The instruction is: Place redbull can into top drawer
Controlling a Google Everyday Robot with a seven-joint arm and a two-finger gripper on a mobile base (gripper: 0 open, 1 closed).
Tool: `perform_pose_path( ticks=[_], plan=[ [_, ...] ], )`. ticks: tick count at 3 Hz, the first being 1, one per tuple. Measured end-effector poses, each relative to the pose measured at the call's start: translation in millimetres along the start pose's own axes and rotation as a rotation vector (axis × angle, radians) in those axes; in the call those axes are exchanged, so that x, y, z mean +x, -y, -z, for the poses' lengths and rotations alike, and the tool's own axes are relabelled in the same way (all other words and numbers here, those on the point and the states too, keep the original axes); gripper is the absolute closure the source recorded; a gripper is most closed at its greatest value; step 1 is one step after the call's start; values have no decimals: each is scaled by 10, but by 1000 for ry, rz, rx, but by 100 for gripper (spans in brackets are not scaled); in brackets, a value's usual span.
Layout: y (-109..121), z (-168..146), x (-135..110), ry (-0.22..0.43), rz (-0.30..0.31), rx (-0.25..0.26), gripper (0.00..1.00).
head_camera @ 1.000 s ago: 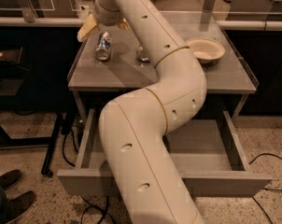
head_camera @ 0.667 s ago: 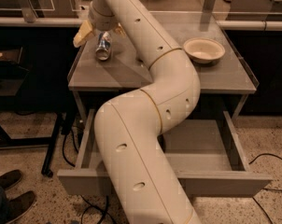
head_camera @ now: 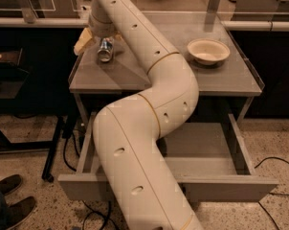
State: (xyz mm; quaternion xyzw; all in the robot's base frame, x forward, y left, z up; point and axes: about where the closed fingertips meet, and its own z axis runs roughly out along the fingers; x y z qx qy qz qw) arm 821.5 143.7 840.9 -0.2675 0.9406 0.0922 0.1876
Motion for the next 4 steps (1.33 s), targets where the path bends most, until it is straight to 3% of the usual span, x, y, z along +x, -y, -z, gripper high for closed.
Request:
perform_pose_path(
  ticks=[1, 2, 4],
  plan=[
    [10, -100, 1, -1, -3, -6, 0],
    [10, -105, 1, -1, -3, -6, 18],
    [10, -105, 1, -1, -3, -6, 64]
  ],
)
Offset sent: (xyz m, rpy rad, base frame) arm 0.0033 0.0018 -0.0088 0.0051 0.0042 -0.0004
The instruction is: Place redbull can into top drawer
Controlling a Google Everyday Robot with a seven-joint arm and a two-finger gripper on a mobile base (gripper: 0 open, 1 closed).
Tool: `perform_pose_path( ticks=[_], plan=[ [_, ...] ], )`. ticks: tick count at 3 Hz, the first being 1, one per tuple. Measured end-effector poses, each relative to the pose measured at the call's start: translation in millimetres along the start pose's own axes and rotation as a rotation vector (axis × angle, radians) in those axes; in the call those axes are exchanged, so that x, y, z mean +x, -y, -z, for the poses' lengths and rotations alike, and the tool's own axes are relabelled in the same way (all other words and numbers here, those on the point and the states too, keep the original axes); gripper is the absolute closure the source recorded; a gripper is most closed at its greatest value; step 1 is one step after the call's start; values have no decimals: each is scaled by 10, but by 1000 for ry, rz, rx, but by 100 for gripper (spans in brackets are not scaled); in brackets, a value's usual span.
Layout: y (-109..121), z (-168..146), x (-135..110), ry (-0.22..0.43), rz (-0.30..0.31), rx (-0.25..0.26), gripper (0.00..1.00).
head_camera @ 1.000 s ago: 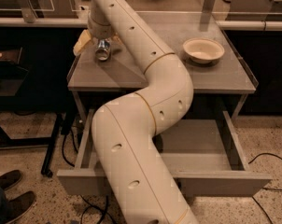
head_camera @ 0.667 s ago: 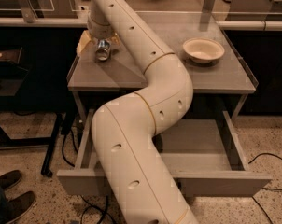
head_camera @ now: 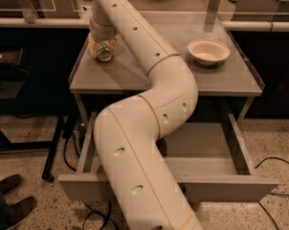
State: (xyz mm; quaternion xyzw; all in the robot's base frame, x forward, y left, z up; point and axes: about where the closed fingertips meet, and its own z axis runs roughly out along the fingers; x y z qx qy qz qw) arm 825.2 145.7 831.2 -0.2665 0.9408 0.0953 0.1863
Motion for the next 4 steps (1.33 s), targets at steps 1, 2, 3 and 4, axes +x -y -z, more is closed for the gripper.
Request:
perform_pose_path(
  ticks=[1, 2, 3, 4],
  plan=[
    [0, 0, 0, 0, 0, 0, 87],
    [0, 0, 0, 0, 0, 0, 100],
    [16, 35, -64, 24, 3, 12, 100],
    [50, 384, -223, 101, 31, 30, 100]
  ],
)
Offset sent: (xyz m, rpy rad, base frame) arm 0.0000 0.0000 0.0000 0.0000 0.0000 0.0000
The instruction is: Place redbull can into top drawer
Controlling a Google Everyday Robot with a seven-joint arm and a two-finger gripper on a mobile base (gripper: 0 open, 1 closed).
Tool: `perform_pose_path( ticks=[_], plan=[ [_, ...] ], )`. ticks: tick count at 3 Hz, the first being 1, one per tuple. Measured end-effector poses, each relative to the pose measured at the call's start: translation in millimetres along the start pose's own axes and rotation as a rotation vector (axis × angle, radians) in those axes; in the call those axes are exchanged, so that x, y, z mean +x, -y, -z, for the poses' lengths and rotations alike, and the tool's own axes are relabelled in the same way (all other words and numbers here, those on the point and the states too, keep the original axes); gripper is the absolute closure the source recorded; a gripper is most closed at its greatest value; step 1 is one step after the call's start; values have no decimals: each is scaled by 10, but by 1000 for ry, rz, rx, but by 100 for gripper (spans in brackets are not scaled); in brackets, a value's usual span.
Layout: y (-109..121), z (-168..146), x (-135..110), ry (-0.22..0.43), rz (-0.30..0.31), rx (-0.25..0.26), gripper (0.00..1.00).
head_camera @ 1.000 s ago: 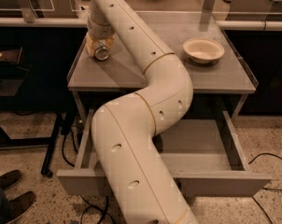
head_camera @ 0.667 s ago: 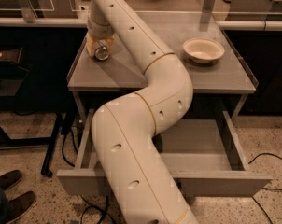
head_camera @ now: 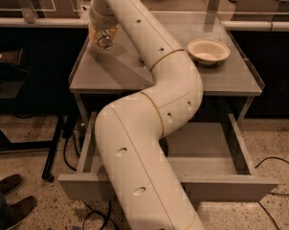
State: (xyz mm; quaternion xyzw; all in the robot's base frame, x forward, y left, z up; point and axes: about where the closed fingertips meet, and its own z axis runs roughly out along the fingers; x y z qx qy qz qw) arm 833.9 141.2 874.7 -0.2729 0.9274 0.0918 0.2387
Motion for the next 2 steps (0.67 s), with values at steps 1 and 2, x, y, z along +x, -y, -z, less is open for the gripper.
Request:
perform_pose_path(
  ticks=[1, 2],
  plan=[
    [10, 324, -91, 47, 38, -4, 100],
    [-19, 551, -106, 82, 122, -48, 100]
  ],
)
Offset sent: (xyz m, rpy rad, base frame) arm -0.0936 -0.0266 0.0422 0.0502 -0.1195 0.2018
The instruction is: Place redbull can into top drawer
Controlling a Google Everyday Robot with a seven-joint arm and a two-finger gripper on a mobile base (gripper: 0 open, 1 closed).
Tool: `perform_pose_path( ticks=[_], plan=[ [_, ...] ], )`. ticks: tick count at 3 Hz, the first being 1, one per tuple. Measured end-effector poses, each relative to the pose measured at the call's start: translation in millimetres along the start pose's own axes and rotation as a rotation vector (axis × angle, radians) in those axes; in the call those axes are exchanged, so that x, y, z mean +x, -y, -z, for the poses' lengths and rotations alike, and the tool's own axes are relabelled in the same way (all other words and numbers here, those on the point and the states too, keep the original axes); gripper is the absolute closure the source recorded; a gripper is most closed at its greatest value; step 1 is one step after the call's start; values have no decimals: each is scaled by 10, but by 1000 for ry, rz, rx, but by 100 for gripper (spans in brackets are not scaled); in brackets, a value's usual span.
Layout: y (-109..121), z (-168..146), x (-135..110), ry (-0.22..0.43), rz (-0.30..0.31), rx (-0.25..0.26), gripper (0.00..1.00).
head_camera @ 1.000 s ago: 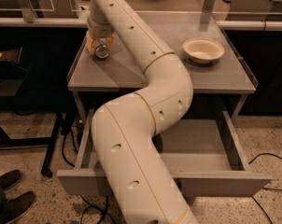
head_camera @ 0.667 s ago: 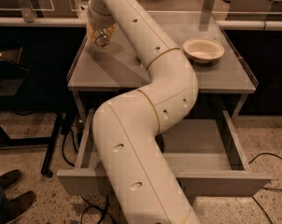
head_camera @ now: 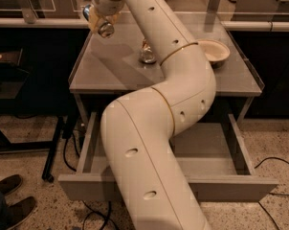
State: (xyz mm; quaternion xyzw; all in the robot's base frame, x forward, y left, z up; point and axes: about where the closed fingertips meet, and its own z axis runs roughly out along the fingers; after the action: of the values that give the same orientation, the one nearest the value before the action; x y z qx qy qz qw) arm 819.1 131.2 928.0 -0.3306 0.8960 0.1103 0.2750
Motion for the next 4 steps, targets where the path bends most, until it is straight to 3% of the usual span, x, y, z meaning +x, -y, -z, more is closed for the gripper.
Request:
perform_pose_path(
  ticks=[1, 2, 3, 4],
  plan=[
    [0, 0, 0, 0, 0, 0, 100],
    [-97, 106, -16, 6, 49, -31, 100],
    [-211, 451, 338, -74, 109, -74, 100],
    [-165, 484, 327, -56, 107, -78, 100]
  ],
)
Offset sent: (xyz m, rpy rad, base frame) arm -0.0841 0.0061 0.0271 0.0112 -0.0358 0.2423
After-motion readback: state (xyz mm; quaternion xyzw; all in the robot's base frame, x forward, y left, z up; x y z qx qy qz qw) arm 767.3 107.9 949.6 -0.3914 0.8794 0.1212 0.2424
